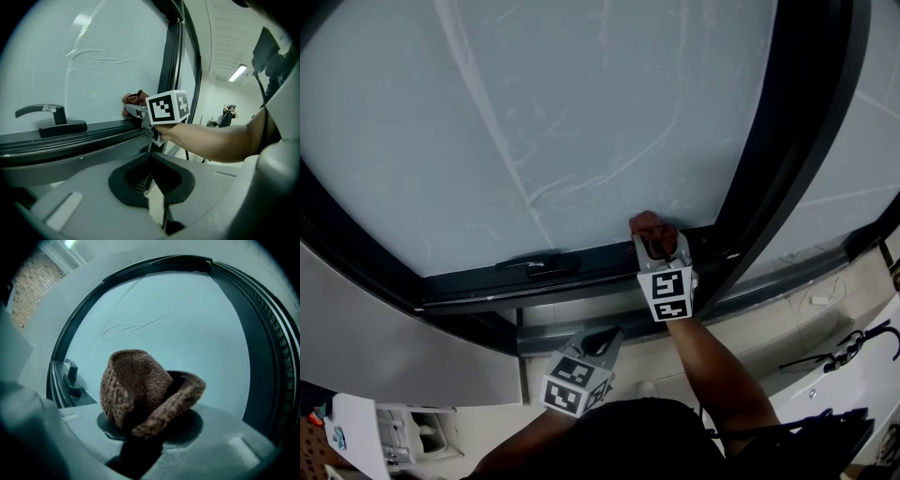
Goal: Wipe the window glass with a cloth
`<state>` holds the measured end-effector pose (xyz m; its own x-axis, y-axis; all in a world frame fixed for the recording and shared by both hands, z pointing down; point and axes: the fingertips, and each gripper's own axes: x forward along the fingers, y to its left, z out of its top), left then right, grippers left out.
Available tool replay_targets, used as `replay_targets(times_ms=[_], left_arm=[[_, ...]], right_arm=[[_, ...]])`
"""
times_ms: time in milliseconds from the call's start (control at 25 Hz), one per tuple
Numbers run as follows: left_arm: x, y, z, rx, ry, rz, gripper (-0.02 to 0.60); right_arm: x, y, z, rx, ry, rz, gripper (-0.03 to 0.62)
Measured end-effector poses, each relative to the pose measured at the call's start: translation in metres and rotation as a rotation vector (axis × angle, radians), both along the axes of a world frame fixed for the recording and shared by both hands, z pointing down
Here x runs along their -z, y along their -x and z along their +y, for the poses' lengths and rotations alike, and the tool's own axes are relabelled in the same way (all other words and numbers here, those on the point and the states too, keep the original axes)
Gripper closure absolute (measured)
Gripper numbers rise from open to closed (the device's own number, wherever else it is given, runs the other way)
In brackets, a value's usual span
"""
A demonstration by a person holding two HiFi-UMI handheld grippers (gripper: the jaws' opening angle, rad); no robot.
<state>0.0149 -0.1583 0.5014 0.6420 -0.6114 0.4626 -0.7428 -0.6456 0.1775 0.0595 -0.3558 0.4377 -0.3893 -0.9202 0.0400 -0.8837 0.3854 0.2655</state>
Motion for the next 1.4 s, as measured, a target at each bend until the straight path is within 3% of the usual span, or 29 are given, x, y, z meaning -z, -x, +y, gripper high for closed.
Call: replay_targets(times_ms=[440, 800, 1120, 1400], left_arm=[[0.004, -0.005, 0.005, -0.011, -0.013, -0.013, 0.565], [0.012, -0.011, -0.001, -0.004, -0.031, -0.021, 0.565], [0.022, -0.022, -0.011, 0.024, -0.057, -0.011, 0.565], [0.022, -0.043, -0.020, 0.059, -0.063, 0.017, 0.565]], right_arm=[[0.008, -0.002, 0.007, 0.061, 0.120, -0.023, 0.467], [0.178, -0.052, 0.025, 0.036, -0.226, -0.122, 0.467], [0.260, -0.078, 0.018, 0.007, -0.376, -0.100, 0.467], [0.307, -0.091, 0.010, 0.017, -0.452, -0.116, 0.465]])
